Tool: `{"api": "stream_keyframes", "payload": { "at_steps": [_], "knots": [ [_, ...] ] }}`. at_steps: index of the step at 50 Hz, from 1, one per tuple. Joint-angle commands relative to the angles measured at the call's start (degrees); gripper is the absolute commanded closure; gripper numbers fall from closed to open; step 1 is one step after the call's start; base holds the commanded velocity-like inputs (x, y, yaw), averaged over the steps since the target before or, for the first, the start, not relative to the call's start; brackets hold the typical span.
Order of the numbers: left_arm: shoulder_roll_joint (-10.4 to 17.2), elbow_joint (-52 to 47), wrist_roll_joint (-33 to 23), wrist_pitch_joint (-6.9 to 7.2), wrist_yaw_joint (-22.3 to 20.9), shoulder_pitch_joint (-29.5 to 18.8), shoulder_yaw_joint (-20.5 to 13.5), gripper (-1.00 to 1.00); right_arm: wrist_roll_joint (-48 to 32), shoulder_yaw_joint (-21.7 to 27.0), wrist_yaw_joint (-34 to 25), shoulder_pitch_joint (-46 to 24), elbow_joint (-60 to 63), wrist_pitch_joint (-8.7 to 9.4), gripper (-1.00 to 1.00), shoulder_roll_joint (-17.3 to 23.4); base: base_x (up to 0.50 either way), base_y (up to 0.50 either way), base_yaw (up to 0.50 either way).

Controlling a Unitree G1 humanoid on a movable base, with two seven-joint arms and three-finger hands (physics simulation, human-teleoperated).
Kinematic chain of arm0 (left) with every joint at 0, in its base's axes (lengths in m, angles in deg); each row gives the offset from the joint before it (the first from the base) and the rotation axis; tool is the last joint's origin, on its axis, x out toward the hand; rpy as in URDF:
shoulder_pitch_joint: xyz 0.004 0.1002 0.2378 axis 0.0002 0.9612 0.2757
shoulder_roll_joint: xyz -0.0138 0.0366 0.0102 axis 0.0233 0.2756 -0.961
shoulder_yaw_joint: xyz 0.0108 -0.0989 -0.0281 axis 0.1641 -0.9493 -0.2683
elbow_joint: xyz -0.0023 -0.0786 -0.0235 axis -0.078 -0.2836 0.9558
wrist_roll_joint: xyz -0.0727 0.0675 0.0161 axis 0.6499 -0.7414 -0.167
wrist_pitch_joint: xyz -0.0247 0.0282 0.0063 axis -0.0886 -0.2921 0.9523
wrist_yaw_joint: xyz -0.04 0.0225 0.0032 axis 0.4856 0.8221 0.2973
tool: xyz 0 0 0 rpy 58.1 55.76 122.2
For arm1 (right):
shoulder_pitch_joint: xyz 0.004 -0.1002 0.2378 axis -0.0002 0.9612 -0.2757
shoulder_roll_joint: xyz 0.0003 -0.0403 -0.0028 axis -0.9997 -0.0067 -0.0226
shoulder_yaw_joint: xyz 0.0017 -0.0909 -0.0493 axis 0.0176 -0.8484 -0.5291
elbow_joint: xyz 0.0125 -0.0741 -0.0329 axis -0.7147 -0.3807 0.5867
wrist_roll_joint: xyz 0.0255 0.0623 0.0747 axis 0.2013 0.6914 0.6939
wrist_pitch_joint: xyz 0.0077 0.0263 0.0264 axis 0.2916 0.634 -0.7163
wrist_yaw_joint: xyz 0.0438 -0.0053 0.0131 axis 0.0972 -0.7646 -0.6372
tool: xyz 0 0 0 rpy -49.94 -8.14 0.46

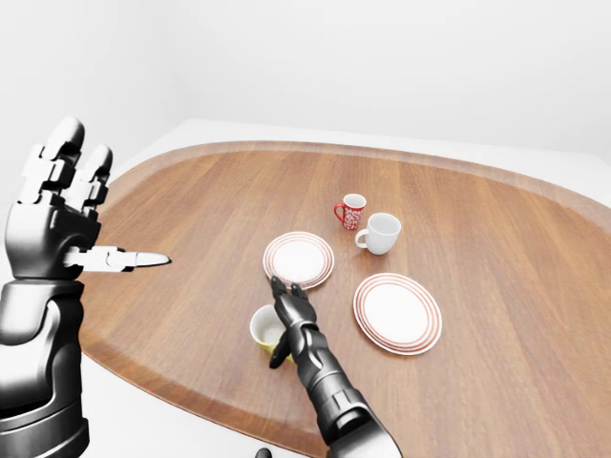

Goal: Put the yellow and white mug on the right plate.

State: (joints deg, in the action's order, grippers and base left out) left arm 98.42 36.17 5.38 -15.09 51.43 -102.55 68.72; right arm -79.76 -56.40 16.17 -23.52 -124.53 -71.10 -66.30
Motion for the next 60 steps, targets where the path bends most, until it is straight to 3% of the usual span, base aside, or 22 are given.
{"api": "stream_keyframes", "payload": {
  "at_steps": [1,12,13,15,36,45,60],
  "knots": [
    [0.00,-0.04,-0.02,0.00,-0.01,0.01,0.00,-0.89,-0.08,0.07,0.57,-0.16,-1.26,-0.41,-1.00,0.02,0.00,0.00,0.00],
    [-0.06,-0.20,-0.09,0.00,-0.05,0.11,0.07,-0.89,-0.03,0.06,0.49,-0.13,-1.32,-0.62,-1.00,-0.01,0.00,0.00,0.00],
    [-0.05,-0.09,-0.10,0.00,-0.06,0.05,0.06,-0.89,0.02,0.06,0.24,-0.03,-1.05,-0.54,-0.70,-0.05,0.00,0.00,0.00],
    [-0.05,-0.11,-0.09,0.00,-0.04,0.04,0.02,-0.89,0.01,0.02,0.16,0.06,-0.88,-0.56,1.00,-0.05,0.00,0.00,0.00],
    [0.01,-0.21,0.03,0.00,0.01,-0.02,-0.02,-0.89,0.63,0.26,-0.44,0.41,1.46,-0.03,1.00,0.14,0.00,0.00,0.00],
    [0.06,0.08,0.13,0.00,0.05,-0.07,-0.09,-0.89,2.37,0.74,-4.72,1.66,9.80,4.02,1.00,1.03,0.00,0.00,0.00],
    [0.28,-0.57,0.44,0.00,0.10,-0.21,-0.35,-0.89,3.77,1.77,-8.18,2.53,17.03,4.08,1.00,2.87,0.00,0.00,0.00]
  ]
}}
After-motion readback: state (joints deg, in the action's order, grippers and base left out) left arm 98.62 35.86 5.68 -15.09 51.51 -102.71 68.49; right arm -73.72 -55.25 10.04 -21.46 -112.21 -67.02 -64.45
